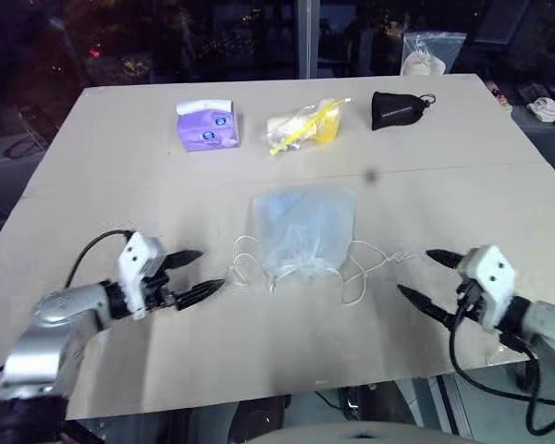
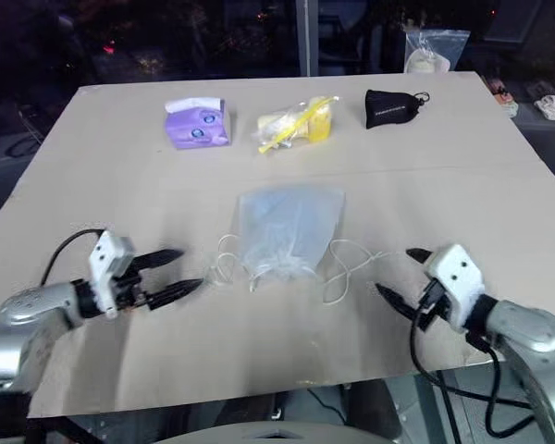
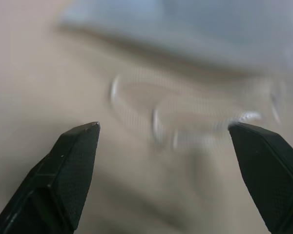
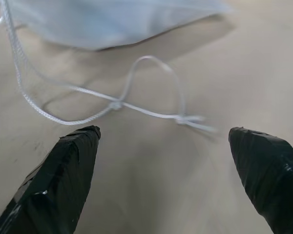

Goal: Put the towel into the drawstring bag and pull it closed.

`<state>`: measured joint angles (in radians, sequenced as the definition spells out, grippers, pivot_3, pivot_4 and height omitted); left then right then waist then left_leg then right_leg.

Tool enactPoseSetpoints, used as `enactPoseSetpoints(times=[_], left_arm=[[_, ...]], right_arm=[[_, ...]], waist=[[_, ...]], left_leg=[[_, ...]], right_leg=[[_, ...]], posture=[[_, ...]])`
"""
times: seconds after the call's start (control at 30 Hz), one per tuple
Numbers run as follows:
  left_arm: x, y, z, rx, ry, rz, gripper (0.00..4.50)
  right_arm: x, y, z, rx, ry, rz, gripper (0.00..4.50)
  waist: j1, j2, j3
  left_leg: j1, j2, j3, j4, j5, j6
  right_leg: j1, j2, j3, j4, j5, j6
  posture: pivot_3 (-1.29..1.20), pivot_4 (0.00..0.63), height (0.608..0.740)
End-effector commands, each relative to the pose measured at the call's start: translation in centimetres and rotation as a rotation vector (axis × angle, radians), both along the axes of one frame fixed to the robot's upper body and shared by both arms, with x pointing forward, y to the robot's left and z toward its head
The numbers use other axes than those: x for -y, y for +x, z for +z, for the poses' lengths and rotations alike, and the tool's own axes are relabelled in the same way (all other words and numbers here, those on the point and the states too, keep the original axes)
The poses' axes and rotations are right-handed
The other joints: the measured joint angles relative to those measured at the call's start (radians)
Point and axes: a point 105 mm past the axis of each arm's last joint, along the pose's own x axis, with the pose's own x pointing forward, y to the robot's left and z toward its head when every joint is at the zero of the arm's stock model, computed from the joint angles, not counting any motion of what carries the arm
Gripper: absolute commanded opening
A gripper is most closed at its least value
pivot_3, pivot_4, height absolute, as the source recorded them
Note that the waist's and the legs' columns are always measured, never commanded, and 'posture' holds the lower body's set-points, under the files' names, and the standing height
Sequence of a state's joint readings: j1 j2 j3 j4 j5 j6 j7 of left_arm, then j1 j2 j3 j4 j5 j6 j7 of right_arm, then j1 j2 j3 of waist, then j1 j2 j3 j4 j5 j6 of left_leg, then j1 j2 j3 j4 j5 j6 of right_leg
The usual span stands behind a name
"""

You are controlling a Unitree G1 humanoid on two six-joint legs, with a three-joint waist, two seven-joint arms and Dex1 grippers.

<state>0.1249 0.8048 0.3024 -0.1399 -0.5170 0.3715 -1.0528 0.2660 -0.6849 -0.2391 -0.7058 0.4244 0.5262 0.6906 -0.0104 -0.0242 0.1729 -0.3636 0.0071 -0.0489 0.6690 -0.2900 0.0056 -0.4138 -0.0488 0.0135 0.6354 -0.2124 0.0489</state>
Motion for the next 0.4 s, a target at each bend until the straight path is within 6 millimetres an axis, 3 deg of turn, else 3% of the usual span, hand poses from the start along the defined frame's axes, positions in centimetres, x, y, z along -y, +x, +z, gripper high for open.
enactPoseSetpoints(times=[0.03, 0.2, 0.4], left_arm=[[-0.5, -1.0, 1.5, 0.039, 0.036, -0.007, 4.42], [0.2, -2.5, 3.0, 0.052, -0.019, -0.013, 4.42], [1.3, -2.8, 4.3, 0.079, -0.09, 0.02, 4.42]], right_arm=[[-0.3, -0.8, 2.4, 0.101, 0.025, 0.024, 4.5], [0.4, -1.2, 2.6, 0.129, 0.0, 0.006, 4.5], [0.8, -1.3, 2.7, 0.161, -0.003, -0.002, 4.5]], waist=[[0.004, -0.001, 0.0], [0.003, -0.001, -0.001], [0.001, -0.001, -0.001]], left_leg=[[0.001, 0.0, 0.0, 0.001, 0.0, 0.0], [0.002, 0.001, 0.002, 0.001, 0.0, 0.0], [0.002, 0.001, 0.007, 0.0, 0.0, 0.0]], right_leg=[[0.001, 0.0, 0.0, 0.0, 0.0, 0.0], [0.001, 0.0, 0.001, 0.001, 0.0, 0.0], [0.001, 0.001, 0.001, 0.0, 0.0, 0.0]], posture=[[0.0, 0.15, 0.74], [0.0, 0.15, 0.74], [0.0, 0.15, 0.74]])
